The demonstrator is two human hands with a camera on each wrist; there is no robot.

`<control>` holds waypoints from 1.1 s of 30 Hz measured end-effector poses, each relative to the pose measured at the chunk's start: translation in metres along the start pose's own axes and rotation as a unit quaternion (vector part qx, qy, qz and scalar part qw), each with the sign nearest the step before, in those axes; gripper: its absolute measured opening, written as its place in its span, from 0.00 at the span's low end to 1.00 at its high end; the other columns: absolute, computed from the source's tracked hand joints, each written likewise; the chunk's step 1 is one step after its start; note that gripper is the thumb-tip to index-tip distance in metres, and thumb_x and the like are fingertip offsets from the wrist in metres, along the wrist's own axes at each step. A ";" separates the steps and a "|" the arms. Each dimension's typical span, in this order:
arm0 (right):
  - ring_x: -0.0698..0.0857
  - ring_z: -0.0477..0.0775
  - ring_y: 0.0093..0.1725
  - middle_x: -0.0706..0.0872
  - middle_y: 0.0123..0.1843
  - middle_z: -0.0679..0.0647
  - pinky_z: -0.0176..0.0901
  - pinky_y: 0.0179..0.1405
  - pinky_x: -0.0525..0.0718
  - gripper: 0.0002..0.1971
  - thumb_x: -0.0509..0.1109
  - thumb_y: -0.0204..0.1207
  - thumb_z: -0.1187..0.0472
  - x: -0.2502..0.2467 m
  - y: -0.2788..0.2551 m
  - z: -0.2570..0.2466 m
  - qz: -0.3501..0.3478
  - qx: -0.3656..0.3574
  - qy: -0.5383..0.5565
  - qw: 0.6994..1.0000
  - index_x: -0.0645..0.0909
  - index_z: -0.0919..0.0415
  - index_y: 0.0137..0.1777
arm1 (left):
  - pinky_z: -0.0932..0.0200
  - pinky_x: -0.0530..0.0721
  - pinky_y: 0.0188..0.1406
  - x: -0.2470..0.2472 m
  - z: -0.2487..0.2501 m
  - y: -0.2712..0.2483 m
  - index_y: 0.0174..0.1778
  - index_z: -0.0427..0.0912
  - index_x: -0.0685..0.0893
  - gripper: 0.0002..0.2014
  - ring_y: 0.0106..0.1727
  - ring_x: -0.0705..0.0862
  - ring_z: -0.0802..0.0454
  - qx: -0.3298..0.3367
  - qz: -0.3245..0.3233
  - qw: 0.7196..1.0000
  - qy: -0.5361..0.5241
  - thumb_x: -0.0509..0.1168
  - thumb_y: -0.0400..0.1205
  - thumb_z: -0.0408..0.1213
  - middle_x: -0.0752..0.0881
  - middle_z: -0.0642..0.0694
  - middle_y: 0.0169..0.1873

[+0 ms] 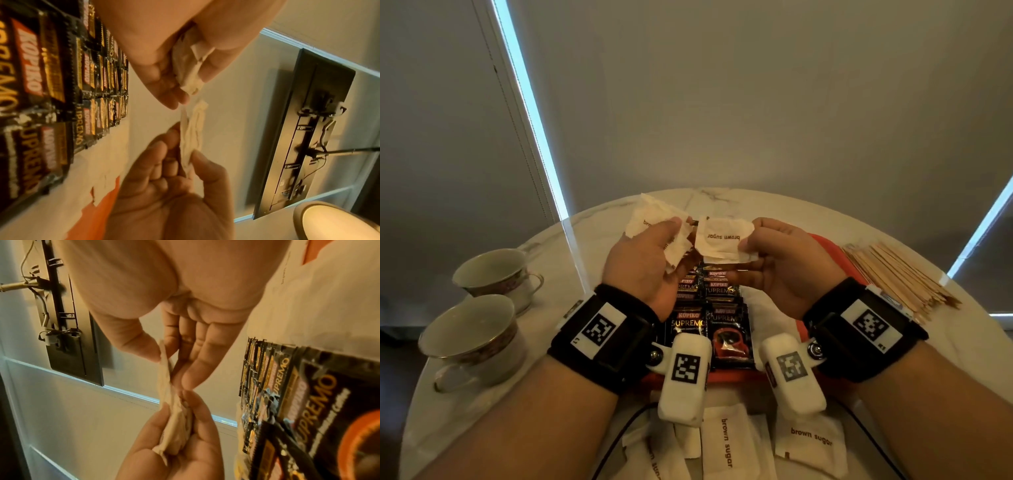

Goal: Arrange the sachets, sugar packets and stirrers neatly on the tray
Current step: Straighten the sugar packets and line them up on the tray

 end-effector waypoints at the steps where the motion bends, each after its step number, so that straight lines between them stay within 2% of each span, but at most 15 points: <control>1: 0.90 0.64 0.39 0.90 0.52 0.72 0.44 0.33 0.90 0.07 0.63 0.79 0.77 -0.001 0.000 0.000 0.000 0.000 -0.008 1.000 0.77 0.66 0.46 | 0.39 0.93 0.50 0.000 -0.001 -0.001 0.56 0.33 0.87 0.06 0.50 0.95 0.36 0.003 -0.002 0.999 0.038 0.70 0.86 0.30 0.94 0.34 0.49; 2: 0.89 0.62 0.36 0.90 0.49 0.70 0.44 0.31 0.89 0.07 0.63 0.79 0.77 -0.001 0.000 0.000 -0.003 0.000 -0.026 1.000 0.78 0.65 0.48 | 0.40 0.93 0.50 0.002 -0.003 -0.002 0.59 0.34 0.87 0.09 0.50 0.95 0.37 0.003 -0.012 0.997 0.073 0.71 0.86 0.33 0.94 0.36 0.49; 4: 0.87 0.59 0.32 0.88 0.45 0.68 0.44 0.30 0.87 0.07 0.64 0.78 0.77 0.000 0.000 0.002 -0.017 0.005 -0.068 0.998 0.77 0.65 0.45 | 0.39 0.93 0.52 0.010 -0.009 -0.006 0.64 0.37 0.86 0.17 0.52 0.95 0.39 -0.015 -0.048 0.991 0.127 0.74 0.83 0.43 0.95 0.39 0.51; 7: 0.84 0.58 0.33 0.86 0.41 0.66 0.44 0.30 0.84 0.07 0.67 0.77 0.77 0.000 0.000 0.004 -0.024 -0.004 -0.118 0.993 0.80 0.65 0.46 | 0.43 0.93 0.52 0.018 -0.015 -0.014 0.59 0.43 0.88 0.21 0.49 0.94 0.42 -0.047 -0.095 0.979 0.177 0.76 0.75 0.51 0.95 0.41 0.49; 10: 0.86 0.60 0.40 0.89 0.43 0.63 0.48 0.37 0.86 0.06 0.70 0.77 0.76 -0.005 0.002 0.001 -0.011 -0.030 -0.133 0.991 0.84 0.68 0.50 | 0.52 0.90 0.39 0.019 -0.018 -0.017 0.58 0.45 0.88 0.15 0.46 0.93 0.44 -0.058 -0.119 0.968 0.214 0.77 0.78 0.44 0.95 0.42 0.48; 12: 0.89 0.59 0.44 0.91 0.46 0.63 0.48 0.42 0.90 0.07 0.73 0.76 0.74 -0.005 0.002 -0.001 -0.019 -0.044 -0.124 0.991 0.86 0.68 0.52 | 0.52 0.90 0.37 0.017 -0.020 -0.017 0.61 0.44 0.88 0.17 0.47 0.94 0.44 -0.076 -0.120 0.968 0.207 0.78 0.77 0.39 0.94 0.41 0.49; 15: 0.92 0.58 0.44 0.92 0.46 0.62 0.44 0.38 0.89 0.08 0.78 0.72 0.69 -0.003 0.001 -0.003 -0.026 -0.054 -0.095 0.994 0.87 0.67 0.50 | 0.52 0.92 0.38 0.020 -0.023 -0.019 0.66 0.41 0.86 0.19 0.47 0.95 0.46 -0.085 -0.149 0.964 0.202 0.73 0.79 0.25 0.95 0.41 0.49; 18: 0.91 0.58 0.41 0.92 0.44 0.61 0.45 0.34 0.90 0.04 0.75 0.76 0.66 -0.008 0.003 -0.004 0.006 -0.064 -0.054 0.996 0.88 0.67 0.49 | 0.51 0.94 0.38 0.022 -0.023 -0.019 0.65 0.39 0.85 0.19 0.44 0.95 0.42 -0.086 -0.147 0.968 0.184 0.68 0.81 0.18 0.95 0.38 0.48; 22: 0.91 0.60 0.43 0.92 0.47 0.63 0.57 0.40 0.93 0.06 0.70 0.84 0.62 -0.019 0.006 -0.006 0.060 -0.062 0.000 0.996 0.86 0.65 0.50 | 0.53 0.92 0.30 0.015 -0.018 -0.012 0.65 0.34 0.82 0.16 0.41 0.95 0.41 -0.083 -0.094 0.980 0.152 0.64 0.83 0.18 0.94 0.34 0.45; 24: 0.90 0.54 0.40 0.91 0.44 0.58 0.48 0.35 0.89 0.07 0.69 0.86 0.60 -0.023 0.006 -0.007 0.076 -0.069 -0.036 0.994 0.86 0.61 0.50 | 0.54 0.91 0.29 0.010 -0.013 -0.007 0.64 0.33 0.82 0.14 0.40 0.95 0.44 -0.061 -0.063 0.985 0.146 0.66 0.83 0.21 0.94 0.37 0.43; 26: 0.87 0.48 0.35 0.91 0.40 0.52 0.40 0.31 0.85 0.07 0.68 0.86 0.60 -0.021 0.006 -0.007 0.069 -0.081 -0.087 0.990 0.87 0.61 0.51 | 0.55 0.91 0.31 0.009 -0.009 -0.006 0.61 0.38 0.85 0.12 0.38 0.93 0.48 -0.038 -0.056 0.985 0.161 0.74 0.82 0.30 0.94 0.41 0.43; 28: 0.88 0.46 0.33 0.92 0.38 0.53 0.36 0.29 0.84 0.07 0.70 0.84 0.61 -0.015 0.004 -0.006 0.041 -0.097 -0.129 0.986 0.87 0.65 0.53 | 0.56 0.90 0.33 0.012 -0.010 -0.009 0.57 0.42 0.89 0.18 0.40 0.92 0.50 -0.035 -0.079 0.979 0.187 0.81 0.73 0.42 0.94 0.43 0.45; 29: 0.89 0.47 0.34 0.92 0.40 0.54 0.36 0.30 0.85 0.07 0.71 0.83 0.62 -0.011 0.003 -0.006 0.029 -0.104 -0.150 0.983 0.87 0.66 0.53 | 0.56 0.89 0.34 0.014 -0.012 -0.011 0.57 0.42 0.89 0.21 0.42 0.92 0.50 -0.035 -0.093 0.974 0.201 0.82 0.70 0.44 0.94 0.43 0.45; 30: 0.90 0.49 0.36 0.93 0.41 0.56 0.37 0.31 0.86 0.07 0.72 0.82 0.62 -0.008 0.002 -0.007 0.021 -0.111 -0.169 0.979 0.88 0.66 0.53 | 0.57 0.88 0.34 0.016 -0.013 -0.013 0.58 0.41 0.89 0.21 0.42 0.92 0.49 -0.033 -0.105 0.971 0.213 0.82 0.70 0.42 0.94 0.43 0.46; 33: 0.91 0.57 0.40 0.93 0.44 0.63 0.46 0.37 0.91 0.09 0.79 0.74 0.59 -0.007 0.001 -0.010 0.016 -0.133 -0.180 0.975 0.89 0.64 0.50 | 0.59 0.88 0.33 0.016 -0.014 -0.014 0.61 0.36 0.87 0.17 0.42 0.94 0.48 -0.027 -0.111 0.968 0.225 0.78 0.76 0.26 0.94 0.39 0.45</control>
Point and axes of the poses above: each hand's wrist, its own y-axis towards the middle knuckle, its own x-axis out of the palm, z = x × y, the point moved 8 cm from there along y, towards the middle knuckle
